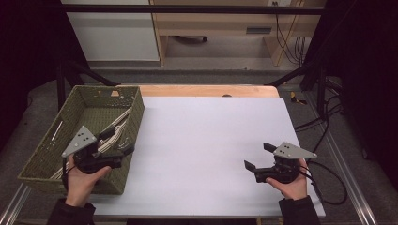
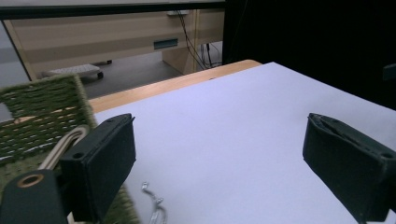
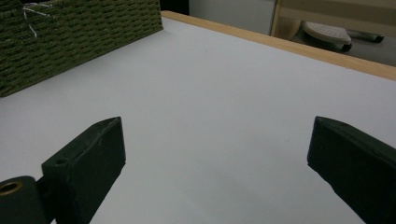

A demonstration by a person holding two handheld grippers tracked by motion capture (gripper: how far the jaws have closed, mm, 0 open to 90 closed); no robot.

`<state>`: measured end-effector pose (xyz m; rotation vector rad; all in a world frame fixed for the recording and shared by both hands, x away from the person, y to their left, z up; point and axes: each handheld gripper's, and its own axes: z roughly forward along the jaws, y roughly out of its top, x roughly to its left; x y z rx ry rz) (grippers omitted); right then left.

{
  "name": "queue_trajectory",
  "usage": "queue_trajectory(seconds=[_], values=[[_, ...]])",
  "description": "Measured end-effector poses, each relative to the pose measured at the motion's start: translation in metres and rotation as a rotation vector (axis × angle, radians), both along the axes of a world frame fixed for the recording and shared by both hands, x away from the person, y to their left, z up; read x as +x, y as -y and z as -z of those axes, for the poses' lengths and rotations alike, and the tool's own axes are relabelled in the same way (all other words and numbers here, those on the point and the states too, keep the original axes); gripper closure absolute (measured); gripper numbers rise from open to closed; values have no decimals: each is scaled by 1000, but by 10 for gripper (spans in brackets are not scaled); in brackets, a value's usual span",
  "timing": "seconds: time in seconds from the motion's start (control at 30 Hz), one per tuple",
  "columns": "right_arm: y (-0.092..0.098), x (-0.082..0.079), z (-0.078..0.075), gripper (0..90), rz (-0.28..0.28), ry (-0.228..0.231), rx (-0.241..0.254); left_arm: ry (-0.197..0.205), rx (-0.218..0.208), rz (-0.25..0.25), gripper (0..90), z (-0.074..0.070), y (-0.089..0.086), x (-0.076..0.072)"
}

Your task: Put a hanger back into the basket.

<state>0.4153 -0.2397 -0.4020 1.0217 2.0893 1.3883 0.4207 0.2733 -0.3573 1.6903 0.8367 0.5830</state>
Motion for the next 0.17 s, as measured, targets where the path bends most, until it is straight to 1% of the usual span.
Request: queue_trajectory(seconds=[0.07, 0.13, 0.17], values=[[1, -1, 0, 52, 2, 3, 0, -4, 29, 3, 91, 5, 7, -1], [3, -1, 0, 52, 6, 8, 2, -28, 59, 5, 92, 8, 13, -2], [4, -1, 0, 52, 10, 7, 4, -26, 69, 3, 91, 9, 15, -3]])
